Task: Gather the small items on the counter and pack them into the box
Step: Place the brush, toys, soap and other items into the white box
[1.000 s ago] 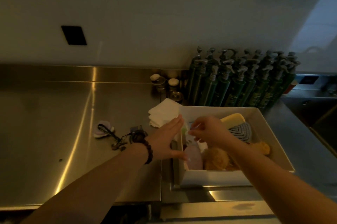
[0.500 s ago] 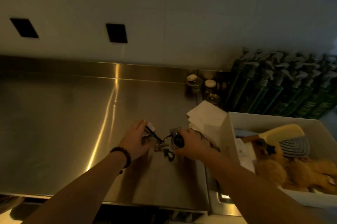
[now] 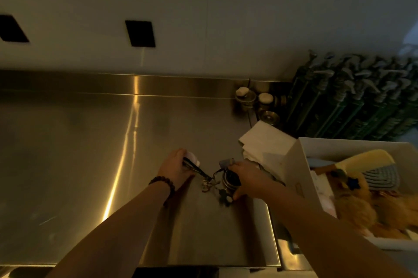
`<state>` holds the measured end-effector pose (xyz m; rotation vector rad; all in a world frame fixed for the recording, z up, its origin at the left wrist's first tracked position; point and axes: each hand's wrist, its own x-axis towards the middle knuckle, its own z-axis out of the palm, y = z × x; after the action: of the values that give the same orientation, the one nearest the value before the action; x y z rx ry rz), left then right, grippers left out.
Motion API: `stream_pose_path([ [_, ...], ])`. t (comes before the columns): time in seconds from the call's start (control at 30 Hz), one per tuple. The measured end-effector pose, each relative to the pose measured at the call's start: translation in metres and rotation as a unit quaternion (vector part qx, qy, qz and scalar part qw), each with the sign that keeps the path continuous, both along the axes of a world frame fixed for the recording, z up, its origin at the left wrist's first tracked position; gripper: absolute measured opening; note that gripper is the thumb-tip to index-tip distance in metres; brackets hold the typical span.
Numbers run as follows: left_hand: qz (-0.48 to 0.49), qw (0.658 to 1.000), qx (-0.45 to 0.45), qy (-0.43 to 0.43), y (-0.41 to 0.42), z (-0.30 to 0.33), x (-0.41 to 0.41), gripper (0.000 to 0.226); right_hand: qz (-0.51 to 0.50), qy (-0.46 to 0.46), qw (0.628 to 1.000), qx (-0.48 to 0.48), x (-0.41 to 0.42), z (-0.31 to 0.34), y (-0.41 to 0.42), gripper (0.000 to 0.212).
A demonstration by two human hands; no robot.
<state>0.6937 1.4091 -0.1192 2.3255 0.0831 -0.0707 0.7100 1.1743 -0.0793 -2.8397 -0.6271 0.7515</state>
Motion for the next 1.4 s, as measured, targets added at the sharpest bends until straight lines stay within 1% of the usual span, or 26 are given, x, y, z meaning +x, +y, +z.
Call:
stream_pose_path([
  [0.1,0.024,0.999,0.026,-0.010,-0.002,-0.002,0.001,0.024,0.026,-0.009,0.999,-0.021,0.000,0.002,-0.003,0.092],
  [0.13,0.033,0.999,0.036,-0.017,-0.004,-0.004,0.000,0.028,0.031,-0.019,0.999,-0.030,-0.001,0.001,-0.003,0.089],
  [0.23,0.074,0.997,0.034,-0.010,-0.005,-0.003,-0.005,0.055,0.021,-0.051,0.998,-0.035,-0.004,-0.002,-0.005,0.074],
  [0.3,0.081,0.996,0.025,-0.017,-0.006,0.002,-0.005,0.058,-0.005,-0.054,0.998,0.005,-0.007,-0.005,-0.010,0.066],
  [0.4,0.083,0.995,0.008,-0.059,-0.014,0.020,-0.001,0.048,-0.067,-0.048,0.992,0.099,-0.009,0.001,-0.021,0.062],
  [0.47,0.081,0.993,0.001,-0.088,-0.028,0.038,0.003,0.043,-0.097,-0.063,0.983,0.146,-0.007,0.011,-0.028,0.062],
  [0.53,0.064,0.992,-0.018,-0.107,-0.048,0.057,0.008,0.040,-0.131,-0.097,0.967,0.198,-0.004,0.028,-0.038,0.062],
  [0.63,0.031,0.989,-0.050,-0.135,-0.094,0.085,0.020,0.047,-0.175,-0.160,0.937,0.257,-0.002,0.059,-0.066,0.057],
  [0.73,-0.018,0.982,-0.090,-0.166,-0.150,0.108,0.029,0.052,-0.210,-0.216,0.917,0.262,-0.003,0.088,-0.114,0.058],
  [0.83,-0.092,0.974,-0.104,-0.181,-0.210,0.123,0.033,0.052,-0.258,-0.225,0.909,0.240,-0.009,0.107,-0.182,0.059],
  [0.9,-0.141,0.969,-0.108,-0.170,-0.247,0.126,0.033,0.052,-0.286,-0.229,0.905,0.218,-0.016,0.113,-0.228,0.058],
  [0.97,-0.179,0.970,-0.090,-0.138,-0.278,0.124,0.031,0.058,-0.305,-0.229,0.901,0.206,-0.026,0.115,-0.271,0.054],
  [1.03,-0.216,0.969,-0.072,-0.100,-0.304,0.119,0.028,0.064,-0.307,-0.203,0.905,0.215,-0.037,0.111,-0.308,0.048],
  [1.07,-0.231,0.967,-0.064,-0.087,-0.314,0.115,0.025,0.063,-0.308,-0.184,0.909,0.213,-0.042,0.107,-0.323,0.046],
  [1.17,-0.254,0.966,-0.038,-0.038,-0.338,0.100,0.018,0.043,-0.315,-0.122,0.921,0.194,-0.050,0.093,-0.353,0.044],
  [1.27,-0.250,0.968,-0.013,0.027,-0.351,0.086,0.013,0.027,-0.271,-0.072,0.943,0.182,-0.051,0.083,-0.360,0.040],
  [1.33,-0.262,0.964,0.014,0.041,-0.355,0.079,0.012,0.023,-0.229,-0.042,0.960,0.158,-0.049,0.078,-0.357,0.040],
  [1.4,-0.275,0.959,0.037,0.053,-0.356,0.075,0.011,0.023,-0.202,-0.046,0.970,0.125,-0.046,0.074,-0.353,0.040],
])
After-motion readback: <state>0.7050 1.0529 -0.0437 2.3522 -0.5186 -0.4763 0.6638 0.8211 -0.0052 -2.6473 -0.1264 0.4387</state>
